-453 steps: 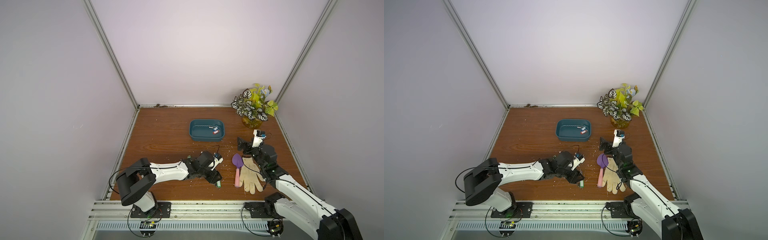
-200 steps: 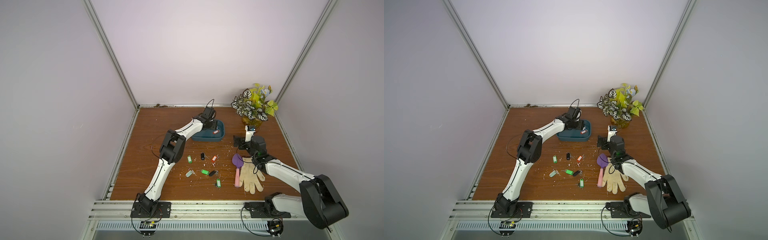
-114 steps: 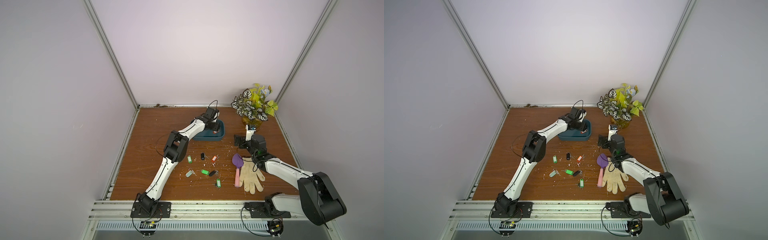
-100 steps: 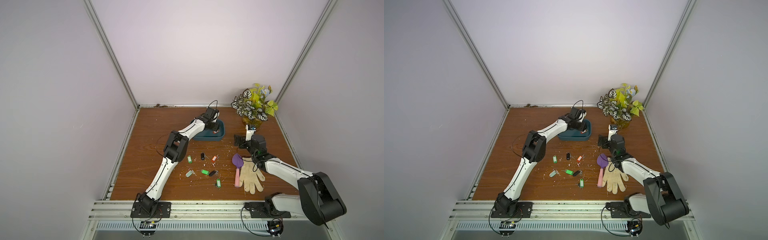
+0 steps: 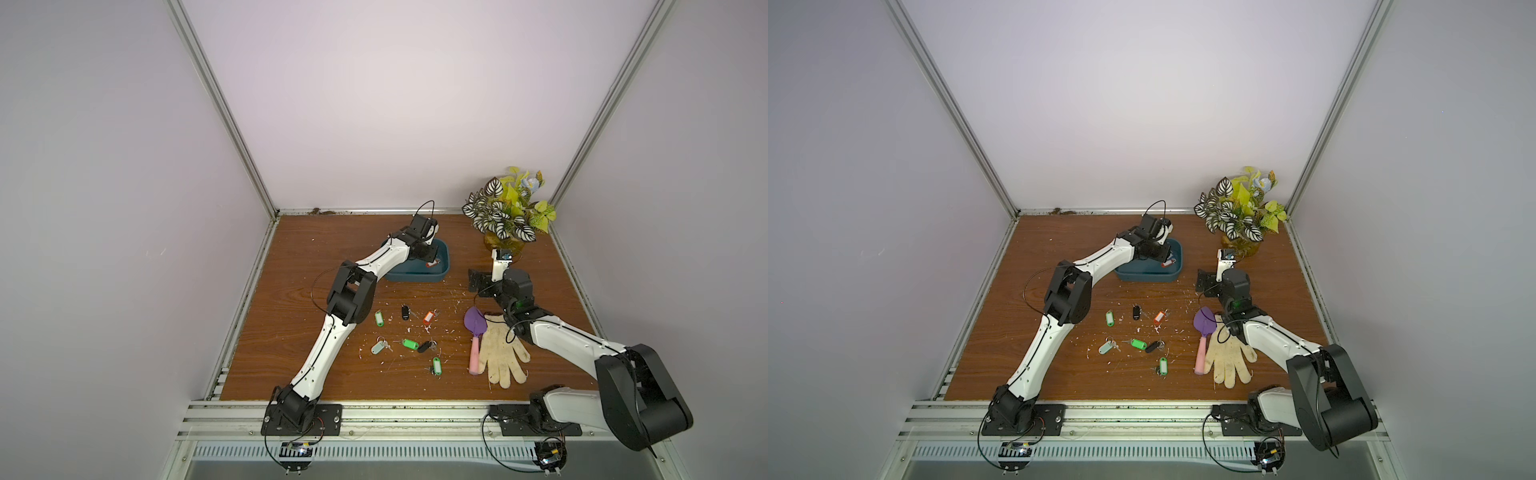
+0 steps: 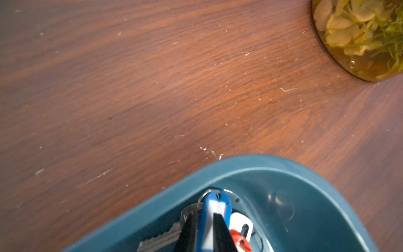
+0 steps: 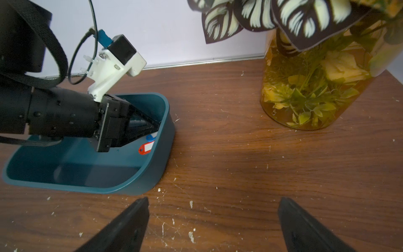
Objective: Take the keys out of the storage box
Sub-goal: Pick up the key from the storage box.
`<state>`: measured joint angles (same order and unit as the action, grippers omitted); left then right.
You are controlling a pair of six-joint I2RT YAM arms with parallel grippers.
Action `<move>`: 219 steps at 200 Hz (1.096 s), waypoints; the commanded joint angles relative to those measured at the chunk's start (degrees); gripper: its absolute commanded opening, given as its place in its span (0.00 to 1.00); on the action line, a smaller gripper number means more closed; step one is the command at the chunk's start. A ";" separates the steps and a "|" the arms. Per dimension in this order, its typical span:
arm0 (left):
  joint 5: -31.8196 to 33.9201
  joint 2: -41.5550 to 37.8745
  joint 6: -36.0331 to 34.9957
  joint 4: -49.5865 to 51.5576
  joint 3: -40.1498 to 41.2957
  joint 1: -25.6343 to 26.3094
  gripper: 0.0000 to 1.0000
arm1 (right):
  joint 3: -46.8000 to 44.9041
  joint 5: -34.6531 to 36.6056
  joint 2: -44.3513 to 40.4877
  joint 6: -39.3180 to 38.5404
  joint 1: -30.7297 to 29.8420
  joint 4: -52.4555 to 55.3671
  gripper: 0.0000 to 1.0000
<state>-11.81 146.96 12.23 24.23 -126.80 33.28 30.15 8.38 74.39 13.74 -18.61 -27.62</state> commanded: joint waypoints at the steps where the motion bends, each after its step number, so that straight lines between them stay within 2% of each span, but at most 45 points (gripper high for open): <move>1: -0.41 0.46 0.50 0.10 -1.20 -0.23 0.12 | 1.50 -0.91 -0.92 0.15 0.16 -2.51 0.99; 32: 2.45 -1.76 0.95 0.19 1.41 -0.32 0.00 | 1.31 -0.78 -1.36 0.06 0.13 -2.44 0.99; 92: 7.31 -7.28 1.09 0.79 8.00 -1.15 0.00 | 1.23 -0.68 -1.79 -0.08 0.19 -2.35 0.99; 172: 9.01 -13.19 1.57 0.00 11.62 -1.12 0.00 | 0.95 -1.24 -2.41 -0.04 0.20 -2.62 0.99; 175: 8.73 -13.14 1.49 -0.26 11.59 -1.12 0.01 | 1.02 -1.26 -2.41 -0.07 0.17 -2.62 0.99; 187: 6.90 -12.31 1.33 -0.92 11.43 -1.11 0.25 | 1.00 -1.42 -2.33 0.06 0.17 -2.62 0.99; 193: 5.97 -11.63 1.48 -1.01 10.89 -1.13 0.33 | 1.05 -1.58 -2.26 0.06 0.20 -2.66 0.99; 208: 3.27 -9.69 1.24 -0.94 9.13 -1.13 0.45 | 1.22 -1.70 -2.15 -0.03 0.24 -2.36 0.99; 219: 2.64 -8.37 1.17 -0.71 7.64 -1.16 0.49 | 1.22 -1.61 -2.14 -0.06 0.22 -2.35 0.99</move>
<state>-5.89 135.76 13.65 23.38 -116.31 32.60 30.13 7.16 73.47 13.74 -18.61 -27.66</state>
